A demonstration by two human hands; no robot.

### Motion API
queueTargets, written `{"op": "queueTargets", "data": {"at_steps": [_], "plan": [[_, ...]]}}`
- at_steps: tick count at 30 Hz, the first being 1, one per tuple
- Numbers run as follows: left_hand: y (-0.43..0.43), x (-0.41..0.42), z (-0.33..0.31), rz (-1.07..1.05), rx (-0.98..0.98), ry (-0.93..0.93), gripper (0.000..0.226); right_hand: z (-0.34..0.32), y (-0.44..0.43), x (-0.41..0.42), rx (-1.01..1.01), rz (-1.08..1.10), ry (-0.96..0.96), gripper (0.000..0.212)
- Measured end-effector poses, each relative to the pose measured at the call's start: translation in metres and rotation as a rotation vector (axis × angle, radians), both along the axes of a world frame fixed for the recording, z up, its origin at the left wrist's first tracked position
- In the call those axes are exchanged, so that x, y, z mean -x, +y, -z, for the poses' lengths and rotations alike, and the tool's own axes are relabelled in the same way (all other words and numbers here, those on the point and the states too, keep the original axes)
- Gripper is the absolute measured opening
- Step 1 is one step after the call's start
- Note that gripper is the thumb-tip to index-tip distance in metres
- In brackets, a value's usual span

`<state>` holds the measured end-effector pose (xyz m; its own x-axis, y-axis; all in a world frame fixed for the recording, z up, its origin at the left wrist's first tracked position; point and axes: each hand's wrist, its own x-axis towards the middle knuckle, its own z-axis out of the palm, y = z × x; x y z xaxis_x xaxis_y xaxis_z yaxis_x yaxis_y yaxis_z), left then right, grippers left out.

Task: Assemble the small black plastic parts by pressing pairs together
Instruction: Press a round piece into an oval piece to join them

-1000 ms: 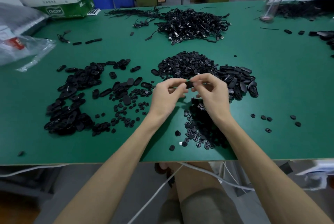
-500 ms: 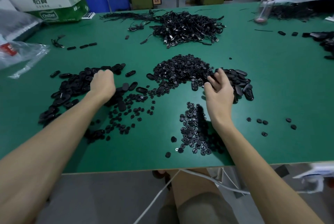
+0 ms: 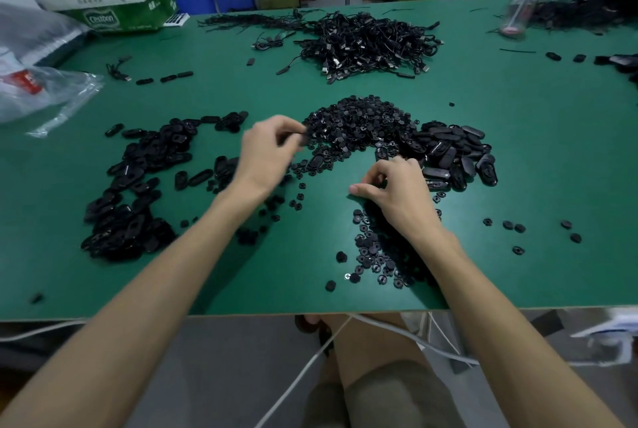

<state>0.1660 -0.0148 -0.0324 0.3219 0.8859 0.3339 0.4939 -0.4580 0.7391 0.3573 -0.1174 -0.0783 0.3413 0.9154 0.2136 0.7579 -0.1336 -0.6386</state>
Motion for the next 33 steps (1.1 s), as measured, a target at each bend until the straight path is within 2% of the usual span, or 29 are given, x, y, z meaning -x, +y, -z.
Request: {"op": "queueTargets", "data": {"at_steps": [3, 9, 12, 22, 31, 33], "plan": [[-0.032, -0.031, 0.011, 0.125, 0.136, -0.233, 0.017, 0.000, 0.000, 0.001, -0.016, -0.006, -0.024, 0.032], [-0.055, -0.056, 0.037, 0.122, 0.331, -0.445, 0.016, 0.001, 0.000, 0.000, -0.059, -0.016, -0.017, 0.018], [-0.052, -0.054, 0.041, 0.087, 0.360, -0.528, 0.020, 0.001, -0.001, -0.001, -0.096, -0.010, 0.038, 0.015], [-0.054, -0.052, 0.044, 0.134, 0.368, -0.484, 0.033, -0.008, -0.008, -0.004, -0.285, 0.024, 0.376, 0.005], [-0.054, -0.052, 0.046, 0.154, 0.355, -0.457, 0.032, -0.007, -0.007, -0.006, -0.312, -0.003, 0.488, 0.002], [-0.053, -0.052, 0.047, 0.140, 0.351, -0.452, 0.031, -0.006, -0.007, -0.006, -0.288, -0.027, 0.508, 0.007]]}}
